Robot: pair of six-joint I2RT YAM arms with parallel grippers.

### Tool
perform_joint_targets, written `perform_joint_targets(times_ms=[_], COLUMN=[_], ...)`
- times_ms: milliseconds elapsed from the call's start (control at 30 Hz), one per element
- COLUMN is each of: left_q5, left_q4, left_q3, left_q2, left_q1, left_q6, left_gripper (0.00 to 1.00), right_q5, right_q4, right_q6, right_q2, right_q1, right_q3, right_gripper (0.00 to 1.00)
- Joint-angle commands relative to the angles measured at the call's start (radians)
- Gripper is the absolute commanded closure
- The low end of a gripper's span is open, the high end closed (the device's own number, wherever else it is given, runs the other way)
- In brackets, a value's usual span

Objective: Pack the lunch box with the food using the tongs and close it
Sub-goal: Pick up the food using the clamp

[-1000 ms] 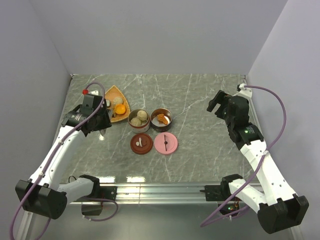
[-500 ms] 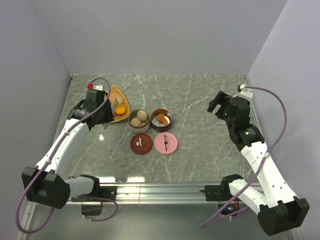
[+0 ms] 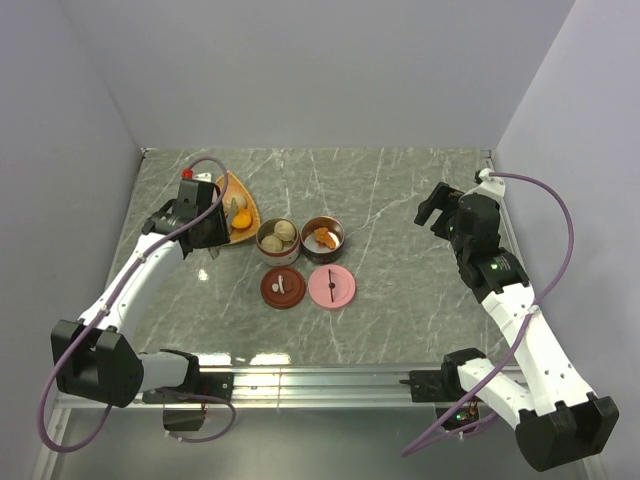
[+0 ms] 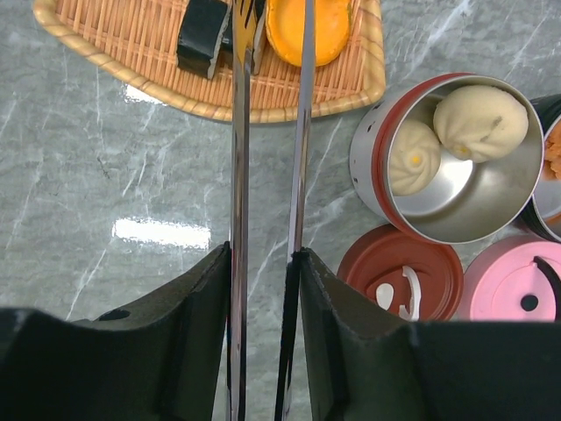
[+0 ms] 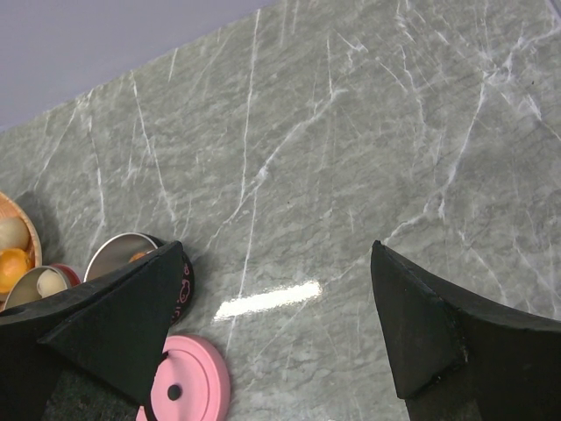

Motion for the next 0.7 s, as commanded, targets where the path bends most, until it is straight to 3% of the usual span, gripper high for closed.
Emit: perform_joint_targets(times_ms=[0,667], left_q5=[-0.003,0.034], left_q4=[0.038,0.041], left_q3=[-0.006,0.024], left_q2=[-0.004,0.007], left_q1=[0.004,0.004], left_q6=[0.02,0.038], left_gripper=[0.59,0.75], right_q5=[0.016,0.017], right_q4=[0.024,0.021], right_q6=[-0.013,-0.013], right_q2=[-0.006,-0.011], right_q1=[0.009,0.009], right_q3=[0.006,0.002], right_gripper=[0.07,0.07])
